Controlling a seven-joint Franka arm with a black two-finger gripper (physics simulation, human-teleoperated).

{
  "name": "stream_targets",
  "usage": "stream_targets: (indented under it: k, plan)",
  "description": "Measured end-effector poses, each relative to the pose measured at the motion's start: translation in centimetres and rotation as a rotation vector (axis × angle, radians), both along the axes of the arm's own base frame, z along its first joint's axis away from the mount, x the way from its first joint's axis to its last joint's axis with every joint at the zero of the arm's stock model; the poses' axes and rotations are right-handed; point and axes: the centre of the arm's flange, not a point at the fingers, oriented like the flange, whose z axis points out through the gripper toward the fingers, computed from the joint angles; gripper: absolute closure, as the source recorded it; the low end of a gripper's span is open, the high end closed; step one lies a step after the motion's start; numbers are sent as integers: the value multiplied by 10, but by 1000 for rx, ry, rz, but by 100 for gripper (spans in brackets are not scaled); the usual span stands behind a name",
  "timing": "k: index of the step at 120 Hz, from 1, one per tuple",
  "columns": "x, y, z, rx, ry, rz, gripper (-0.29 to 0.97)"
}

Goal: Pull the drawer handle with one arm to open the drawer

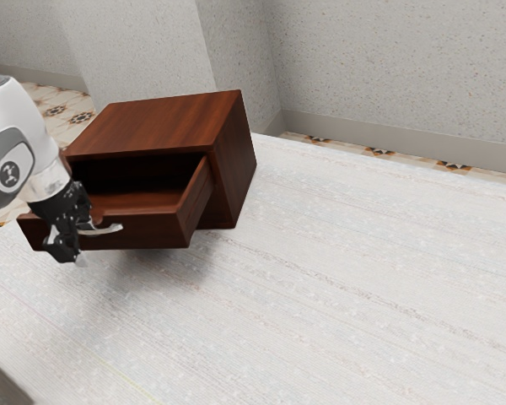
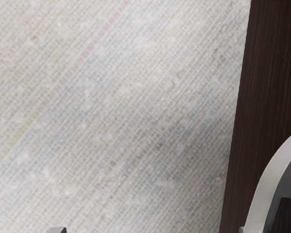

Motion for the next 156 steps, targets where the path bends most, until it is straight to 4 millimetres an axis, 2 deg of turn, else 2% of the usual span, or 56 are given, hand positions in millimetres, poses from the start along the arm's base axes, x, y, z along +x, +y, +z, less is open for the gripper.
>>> stream_targets:
  k: [46, 90, 156]
  plan:
    - [0, 0, 1, -10, 9, -4, 25]
    - [10, 7, 2, -19, 23, -4, 23]
    - [11, -5, 7, -36, 62, -24, 22]
